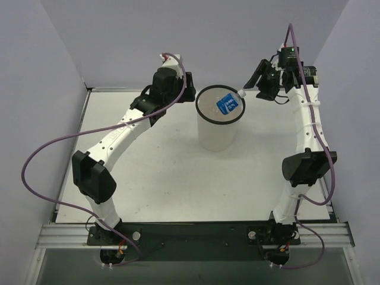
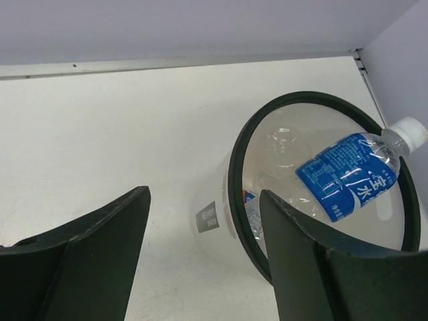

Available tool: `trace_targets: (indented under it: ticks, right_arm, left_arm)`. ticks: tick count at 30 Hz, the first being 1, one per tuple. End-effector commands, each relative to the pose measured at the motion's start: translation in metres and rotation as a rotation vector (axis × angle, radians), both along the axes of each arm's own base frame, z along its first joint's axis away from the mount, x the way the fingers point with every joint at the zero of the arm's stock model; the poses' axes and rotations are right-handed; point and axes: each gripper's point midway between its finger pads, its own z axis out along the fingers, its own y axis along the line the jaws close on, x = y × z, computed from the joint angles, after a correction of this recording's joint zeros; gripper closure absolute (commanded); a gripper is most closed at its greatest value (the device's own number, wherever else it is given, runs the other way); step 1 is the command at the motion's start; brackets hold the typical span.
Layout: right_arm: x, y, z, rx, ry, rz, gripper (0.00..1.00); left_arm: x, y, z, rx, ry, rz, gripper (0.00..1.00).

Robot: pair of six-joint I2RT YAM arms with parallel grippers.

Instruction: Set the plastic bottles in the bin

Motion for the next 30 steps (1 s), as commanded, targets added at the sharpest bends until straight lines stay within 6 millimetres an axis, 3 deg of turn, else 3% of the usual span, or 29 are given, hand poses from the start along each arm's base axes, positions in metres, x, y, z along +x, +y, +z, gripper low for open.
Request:
trace_targets:
  ticks: [1, 7, 14, 17, 24, 30]
  right_arm:
    - [0.011, 0.006, 0.009, 0.082, -0.014, 0.023, 0.43]
    - [0.022, 0.014, -0.013, 0.118, 0.034, 0.054, 0.43]
    - [0.026, 0.027, -0.019, 0.128, 0.027, 0.125, 0.46]
    - [0.025, 0.038, -0.013, 0.114, -0.018, 0.196, 0.47]
    - [0.011, 0.068, -0.014, 0.079, -0.025, 0.286, 0.57]
    - [-0.005, 0.081, -0.011, -0.002, -0.055, 0.337, 0.63]
  left_arm:
    - [-0.012, 0.000, 0.011, -0.055, 0.008, -0.035, 0.23]
    - [-0.013, -0.005, -0.009, -0.049, 0.045, -0.063, 0.25]
    - [-0.015, -0.009, -0.022, -0.026, 0.062, -0.092, 0.27]
    - [-0.015, -0.009, -0.024, -0.018, 0.064, -0.099, 0.28]
    - [-0.014, -0.012, -0.030, -0.001, 0.059, -0.116, 0.30]
    - [-0.013, -0.013, -0.030, 0.004, 0.047, -0.126, 0.32]
